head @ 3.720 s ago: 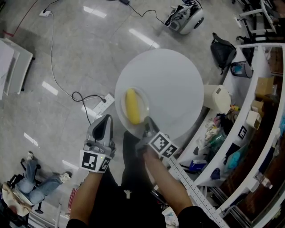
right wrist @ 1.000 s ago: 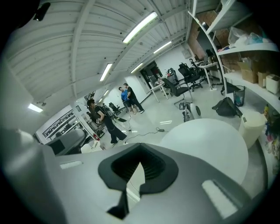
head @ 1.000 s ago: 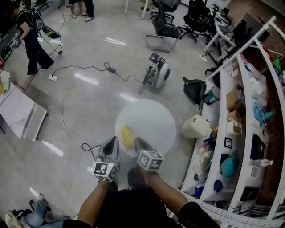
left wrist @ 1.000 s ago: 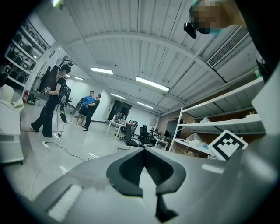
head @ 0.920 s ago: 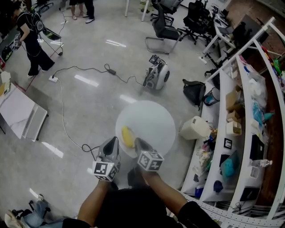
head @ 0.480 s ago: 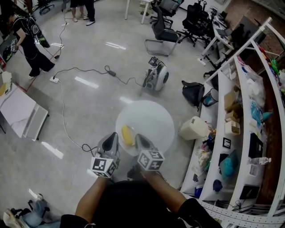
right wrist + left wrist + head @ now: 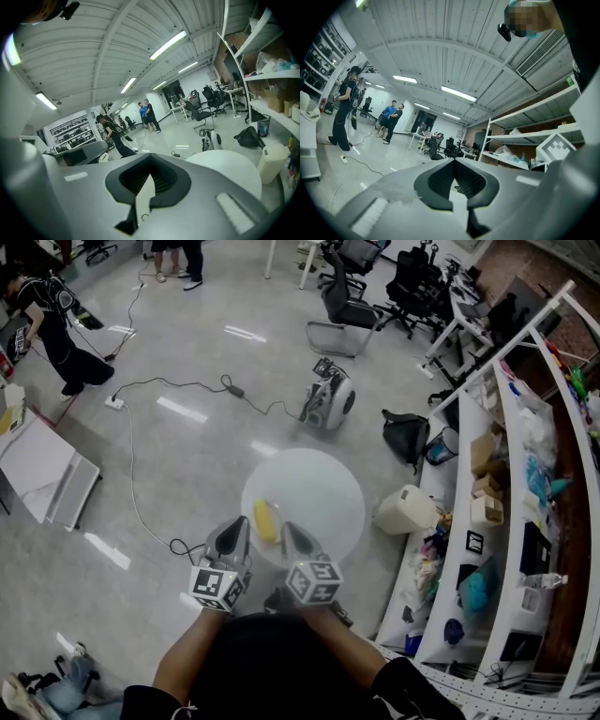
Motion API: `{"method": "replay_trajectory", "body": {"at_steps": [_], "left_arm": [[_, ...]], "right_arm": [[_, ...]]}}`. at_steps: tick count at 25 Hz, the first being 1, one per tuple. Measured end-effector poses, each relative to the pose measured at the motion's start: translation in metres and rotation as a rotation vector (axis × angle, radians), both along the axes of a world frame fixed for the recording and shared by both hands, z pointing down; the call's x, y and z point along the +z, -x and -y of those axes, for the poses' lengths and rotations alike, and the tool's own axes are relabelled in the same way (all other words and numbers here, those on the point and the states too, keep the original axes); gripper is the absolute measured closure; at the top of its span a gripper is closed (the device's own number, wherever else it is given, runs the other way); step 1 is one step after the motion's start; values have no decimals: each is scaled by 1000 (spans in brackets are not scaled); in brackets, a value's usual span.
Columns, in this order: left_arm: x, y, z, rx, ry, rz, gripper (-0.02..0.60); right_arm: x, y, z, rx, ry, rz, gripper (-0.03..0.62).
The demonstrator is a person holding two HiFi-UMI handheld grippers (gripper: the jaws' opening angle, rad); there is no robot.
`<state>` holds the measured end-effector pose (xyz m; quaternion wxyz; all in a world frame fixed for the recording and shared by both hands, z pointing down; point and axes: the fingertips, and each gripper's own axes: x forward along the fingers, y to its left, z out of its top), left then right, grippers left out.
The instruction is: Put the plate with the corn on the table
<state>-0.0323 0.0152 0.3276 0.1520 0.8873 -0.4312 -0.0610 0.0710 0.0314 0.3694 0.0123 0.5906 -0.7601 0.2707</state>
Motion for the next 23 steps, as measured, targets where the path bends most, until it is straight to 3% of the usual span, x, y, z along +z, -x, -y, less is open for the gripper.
{"method": "replay_trajectory", "body": {"at_steps": [23], "left_arm": [[1, -5, -4, 6, 4, -2, 580]], "right_arm": [[-5, -1, -4, -10, -36, -26, 586]]}}
